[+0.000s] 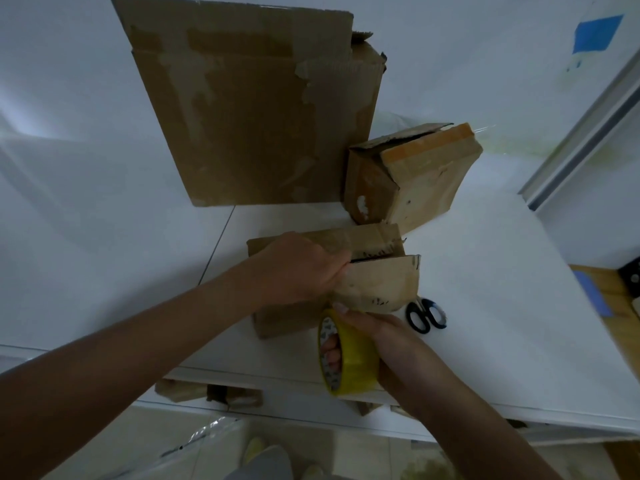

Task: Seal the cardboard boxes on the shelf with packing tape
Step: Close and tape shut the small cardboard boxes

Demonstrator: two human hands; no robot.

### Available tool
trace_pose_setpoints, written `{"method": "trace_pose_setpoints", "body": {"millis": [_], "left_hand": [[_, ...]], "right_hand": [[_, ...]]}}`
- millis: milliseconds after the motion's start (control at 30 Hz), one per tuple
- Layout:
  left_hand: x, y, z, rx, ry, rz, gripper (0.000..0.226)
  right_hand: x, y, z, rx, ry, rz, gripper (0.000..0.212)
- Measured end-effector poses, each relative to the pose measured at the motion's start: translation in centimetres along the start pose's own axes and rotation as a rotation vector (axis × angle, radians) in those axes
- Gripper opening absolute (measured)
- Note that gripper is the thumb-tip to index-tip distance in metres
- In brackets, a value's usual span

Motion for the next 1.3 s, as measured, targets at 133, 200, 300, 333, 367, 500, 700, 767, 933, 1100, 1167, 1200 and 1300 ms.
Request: {"method": "trace_pose_setpoints", "body": {"millis": [133, 200, 300, 333, 367, 500, 700, 767, 933, 1100, 1167, 1200, 1300], "left_hand": [[0.7, -1.1, -0.3, -0.021, -0.047, 0.101, 0.047], [1.3, -1.5, -0.5, -0.053, -0.101, 0.189, 0.045], [1.4, -1.5, -0.7, -0.051, -0.128, 0.166, 0.047], [1.2, -1.4, -0.8, -0.046, -0.124, 0.125, 0.048], [1.3, -1.5, -0.9, -0.046, -0.121, 0.089, 0.049], [0.6, -1.6, -1.0, -0.029, 0.018, 0.033, 0.062], [-0.3, -1.9, -1.2, -0.003, 0.110, -0.017, 0.051], [-0.6, -1.9, -0.9, 0.007, 0.181, -0.025, 0.054], [1.2, -3.1, -0.3, -0.079, 0.092, 0.102, 0.056], [1.7, -2.9, -0.2, -0.098, -0.047, 0.176, 0.057], [1.4, -2.9, -0.3, -0.116, -0.061, 0.167, 0.058], [1.1, -2.9, -0.3, -0.126, -0.053, 0.166, 0.059], [0.4, -2.8, -0.2, -0.141, -0.020, 0.135, 0.056]], "right_hand": [[0.0, -0.1, 0.4, -0.003, -0.005, 0.018, 0.016], [-0.2, -0.3, 0.7, -0.017, 0.013, 0.017, 0.007], [-0.2, -0.4, 0.8, -0.042, 0.024, 0.043, 0.010], [-0.2, -0.4, 0.7, -0.052, 0.032, 0.047, 0.011], [-0.3, -0.5, 0.7, -0.057, 0.041, 0.046, 0.011], [-0.7, -0.2, 0.6, -0.007, 0.053, 0.045, 0.010], [-1.0, 0.7, 0.7, -0.003, 0.087, 0.158, 0.017], [-1.1, 0.1, 0.9, -0.032, 0.094, 0.169, 0.009], [-0.3, 0.8, 0.7, -0.011, 0.053, 0.140, 0.022], [0.1, 1.5, 0.0, -0.025, 0.046, 0.058, 0.027], [0.2, 1.6, -0.2, -0.026, 0.042, 0.025, 0.027], [0.3, 1.5, -0.3, -0.027, 0.037, 0.013, 0.027], [0.7, 1.2, -0.2, -0.040, 0.021, -0.003, 0.026]]}}
Point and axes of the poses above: each hand's wrist, its own z-axis away from the middle knuckle, its own x-axis out of the palm, y = z × x, the point moved 10 cm from there along -z, towards the middle knuckle, and after that the axes turned 9 degrees about x, right-handed, at the moved point
